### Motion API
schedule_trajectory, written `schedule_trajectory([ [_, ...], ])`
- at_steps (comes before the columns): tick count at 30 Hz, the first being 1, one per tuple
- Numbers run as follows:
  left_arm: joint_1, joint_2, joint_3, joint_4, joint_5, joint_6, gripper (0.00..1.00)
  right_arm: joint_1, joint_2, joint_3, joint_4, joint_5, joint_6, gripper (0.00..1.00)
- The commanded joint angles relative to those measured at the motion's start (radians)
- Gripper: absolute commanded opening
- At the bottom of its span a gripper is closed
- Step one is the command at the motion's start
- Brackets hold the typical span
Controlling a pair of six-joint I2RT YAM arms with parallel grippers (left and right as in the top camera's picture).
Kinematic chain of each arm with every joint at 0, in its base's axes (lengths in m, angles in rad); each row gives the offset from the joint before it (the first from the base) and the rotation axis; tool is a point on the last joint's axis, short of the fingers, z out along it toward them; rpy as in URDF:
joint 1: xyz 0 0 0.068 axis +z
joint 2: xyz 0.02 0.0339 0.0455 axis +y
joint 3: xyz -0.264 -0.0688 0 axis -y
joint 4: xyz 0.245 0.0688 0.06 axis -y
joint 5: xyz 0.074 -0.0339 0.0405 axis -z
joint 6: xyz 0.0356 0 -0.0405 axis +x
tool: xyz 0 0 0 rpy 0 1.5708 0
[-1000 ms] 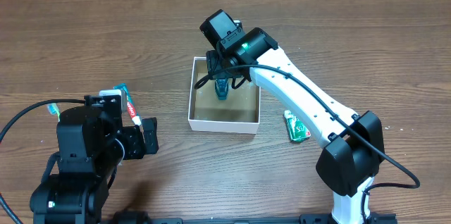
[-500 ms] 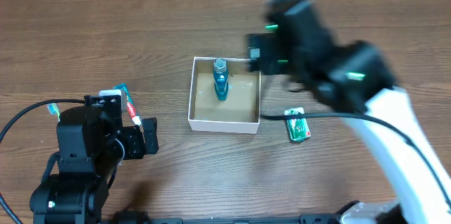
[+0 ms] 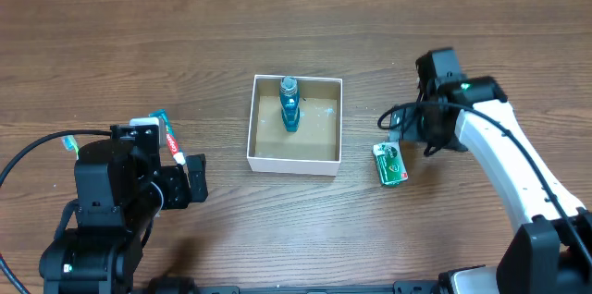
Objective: Pack container
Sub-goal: 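Grasp the green Dettol soap bar with the right gripper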
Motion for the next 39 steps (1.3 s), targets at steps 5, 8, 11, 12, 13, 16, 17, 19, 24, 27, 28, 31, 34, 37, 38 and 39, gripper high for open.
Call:
schedule_trajectory([
  [5, 0.009, -0.002, 0.024, 0.002, -0.007, 0.018, 1.0, 0.027, -0.008, -0.151, 0.109, -0.132, -0.127, 1.0],
  [8, 0.009, -0.002, 0.024, 0.001, -0.007, 0.018, 1.0, 0.027, -0.002, -0.207, 0.181, -0.133, -0.126, 1.0],
  [11, 0.009, -0.002, 0.024, 0.001, -0.007, 0.018, 1.0, 0.027, 0.021, -0.247, 0.254, -0.129, -0.127, 1.0],
  [12, 0.009, -0.002, 0.024, 0.001, -0.007, 0.018, 1.0, 0.027, 0.03, -0.254, 0.275, -0.129, -0.127, 1.0],
  [13, 0.009, -0.002, 0.024, 0.001, -0.007, 0.018, 1.0, 0.027, 0.056, -0.254, 0.297, -0.122, -0.127, 1.0],
  [16, 0.009, -0.002, 0.024, 0.001, -0.007, 0.018, 1.0, 0.029, 0.111, -0.254, 0.331, -0.113, -0.133, 0.99],
  [17, 0.009, -0.002, 0.024, 0.001, -0.007, 0.018, 1.0, 0.031, 0.127, -0.254, 0.333, -0.095, -0.133, 0.96],
  [19, 0.009, -0.002, 0.024, 0.002, -0.007, 0.018, 1.0, 0.032, 0.153, -0.254, 0.333, -0.07, -0.132, 0.88],
  [24, 0.009, -0.002, 0.024, 0.002, -0.007, 0.018, 1.0, 0.032, 0.168, -0.254, 0.338, -0.062, -0.126, 0.61],
  [27, 0.009, -0.002, 0.024, 0.002, -0.007, 0.018, 1.0, 0.032, 0.168, -0.254, 0.337, -0.062, -0.126, 0.48],
  [28, 0.009, -0.002, 0.024, 0.002, -0.007, 0.018, 1.0, 0.032, 0.168, -0.254, 0.336, -0.062, -0.126, 0.45],
  [31, 0.009, -0.002, 0.024, 0.002, -0.007, 0.018, 1.0, 0.032, 0.168, -0.254, 0.337, -0.062, -0.125, 0.4],
  [34, 0.009, -0.002, 0.024, 0.002, -0.007, 0.018, 1.0, 0.032, 0.167, -0.233, 0.319, -0.062, -0.102, 0.27],
  [37, 0.009, -0.002, 0.024, 0.002, -0.007, 0.018, 1.0, 0.032, 0.154, -0.152, 0.241, -0.062, -0.048, 0.17],
  [38, 0.009, -0.002, 0.024, 0.001, -0.007, 0.018, 1.0, 0.032, 0.139, -0.11, 0.205, -0.063, -0.033, 0.11],
  [39, 0.009, -0.002, 0.024, 0.002, -0.007, 0.018, 1.0, 0.032, 0.125, -0.08, 0.18, -0.062, -0.021, 0.1],
])
